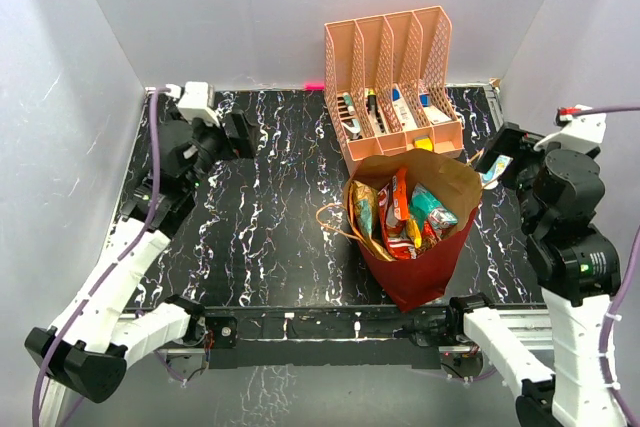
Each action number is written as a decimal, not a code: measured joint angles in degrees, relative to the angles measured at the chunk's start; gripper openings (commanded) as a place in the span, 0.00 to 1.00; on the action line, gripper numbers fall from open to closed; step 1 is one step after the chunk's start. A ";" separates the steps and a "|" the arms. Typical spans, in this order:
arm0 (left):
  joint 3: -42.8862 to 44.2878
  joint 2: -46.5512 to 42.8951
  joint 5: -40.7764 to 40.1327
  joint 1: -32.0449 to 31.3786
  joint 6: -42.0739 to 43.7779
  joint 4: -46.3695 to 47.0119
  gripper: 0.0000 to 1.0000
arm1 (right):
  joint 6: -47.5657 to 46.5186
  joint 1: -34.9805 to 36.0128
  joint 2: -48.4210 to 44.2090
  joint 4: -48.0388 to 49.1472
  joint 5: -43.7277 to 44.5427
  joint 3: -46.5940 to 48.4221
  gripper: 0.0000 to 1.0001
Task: Take the snacks out of the paper bag
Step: Adjust the paper bag at the center of the board, then take out the snack from the paper bag.
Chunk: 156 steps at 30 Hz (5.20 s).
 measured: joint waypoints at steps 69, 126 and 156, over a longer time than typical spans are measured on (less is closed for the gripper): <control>-15.32 -4.11 -12.33 -14.91 5.57 18.56 0.98 | -4.11 -8.22 10.01 10.01 -5.31 -10.95 0.07; 0.48 22.16 5.46 -36.39 -44.46 -5.55 0.60 | 3.72 -8.26 2.60 14.49 -36.46 -10.23 0.08; 10.99 37.75 -0.22 -35.60 -40.22 -5.18 0.14 | 3.87 -8.26 -1.79 13.62 -35.58 -11.93 0.08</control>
